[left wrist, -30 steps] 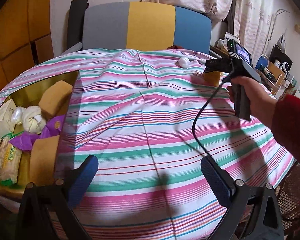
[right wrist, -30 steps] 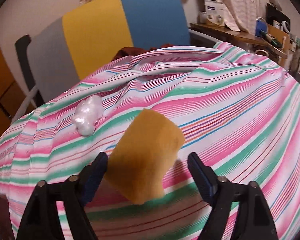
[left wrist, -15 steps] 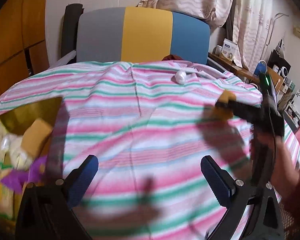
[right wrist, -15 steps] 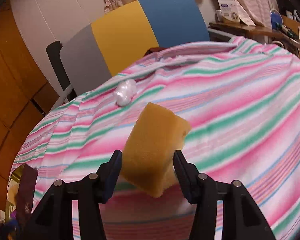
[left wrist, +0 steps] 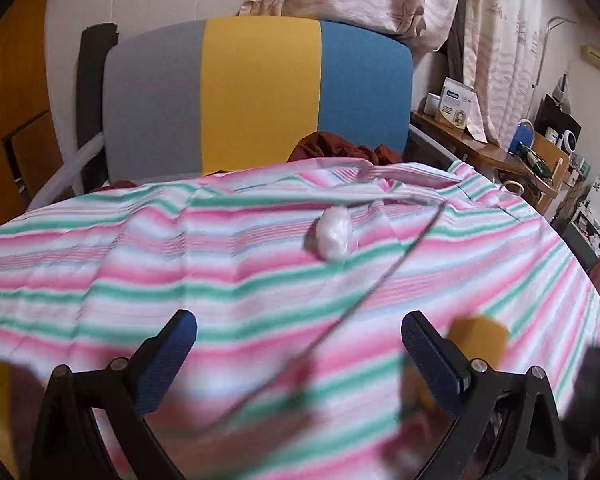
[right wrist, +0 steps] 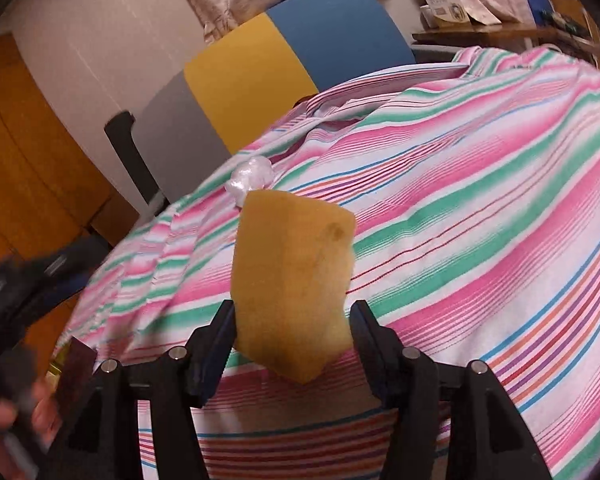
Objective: Organize objects
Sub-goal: 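Grasp the last yellow sponge cake with the right gripper, then grasp the white plastic-wrapped ball with the left gripper while the right holds the cake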
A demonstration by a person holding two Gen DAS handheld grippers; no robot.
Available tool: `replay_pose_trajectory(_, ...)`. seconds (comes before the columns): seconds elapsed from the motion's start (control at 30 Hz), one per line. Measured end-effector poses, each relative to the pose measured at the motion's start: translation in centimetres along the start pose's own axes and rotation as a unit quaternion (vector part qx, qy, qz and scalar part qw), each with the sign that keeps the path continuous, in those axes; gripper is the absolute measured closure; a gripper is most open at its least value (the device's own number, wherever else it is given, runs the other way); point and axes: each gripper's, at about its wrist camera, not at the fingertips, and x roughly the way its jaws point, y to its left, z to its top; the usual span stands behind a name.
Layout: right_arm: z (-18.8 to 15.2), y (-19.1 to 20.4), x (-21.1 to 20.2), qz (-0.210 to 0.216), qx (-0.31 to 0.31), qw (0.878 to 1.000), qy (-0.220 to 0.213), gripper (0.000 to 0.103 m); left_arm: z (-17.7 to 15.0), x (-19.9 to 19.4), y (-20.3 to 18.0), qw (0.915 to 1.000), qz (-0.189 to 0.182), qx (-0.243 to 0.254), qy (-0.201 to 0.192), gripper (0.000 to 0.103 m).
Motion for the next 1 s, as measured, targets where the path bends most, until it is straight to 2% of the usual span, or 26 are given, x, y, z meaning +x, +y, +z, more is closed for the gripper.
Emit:
replay_pose_trajectory(0.1,0.0,-0.7,-0.2,0.010,0.018,1.000,-0.012,0.046,1.5,3.5,-1.4,0.9994,0.025,0.022,-0.007,0.000)
replay_pose_trajectory(0.17,0.0,-0.7,-0.3,0.007,0.017,1.000,-0.017,0.046,2.4,6.2,-2.1,0.9982,0.048,0.035,0.010,0.003)
replay_pose_trajectory(0.3,-0.1,-0.5,-0.2,0.002,0.009,1.000,-0.021,0.046,3.9,9.4,-2.8,0.9984,0.039,0.038,0.013,0.004)
replay_pose_trajectory(0.4,-0.1,-0.6,-0.1,0.004,0.010,1.000,-0.024,0.046,4.9,11.2,-3.6,0.9993,0.017,0.033,0.011,0.008)
replay_pose_trajectory(0.47,-0.2,-0.7,-0.1,0.005,0.010,1.000,-0.026,0.046,5.0,12.0,-4.3,0.9987,0.008,0.050,0.007,0.011)
replay_pose_trajectory(0.53,-0.2,-0.7,-0.1,0.006,0.010,1.000,-0.027,0.046,4.9,12.9,-4.8,0.9975,0.011,0.070,0.003,0.026)
replay_pose_trajectory(0.57,-0.2,-0.8,-0.1,0.006,0.010,1.000,-0.028,0.046,4.9,13.5,-4.9,0.9972,0.008,0.073,0.010,0.031)
replay_pose_trajectory(0.63,-0.2,-0.8,0.0,0.006,0.010,1.000,-0.029,0.046,5.0,14.7,-4.9,0.9968,-0.003,0.071,0.037,0.049)
replay_pose_trajectory(0.7,-0.2,-0.8,-0.1,0.006,0.009,0.999,-0.030,0.046,4.9,15.2,-4.6,0.9969,0.003,0.064,0.045,0.062)
replay_pose_trajectory(0.8,-0.3,-0.8,-0.3,0.006,0.009,0.999,-0.032,0.046,4.7,14.7,-4.2,0.9981,0.006,0.052,0.034,0.064)
replay_pose_trajectory(1.0,-0.3,-0.9,-0.3,0.009,0.011,0.999,-0.032,0.046,3.4,11.3,-3.1,0.9985,0.028,0.041,-0.023,0.064)
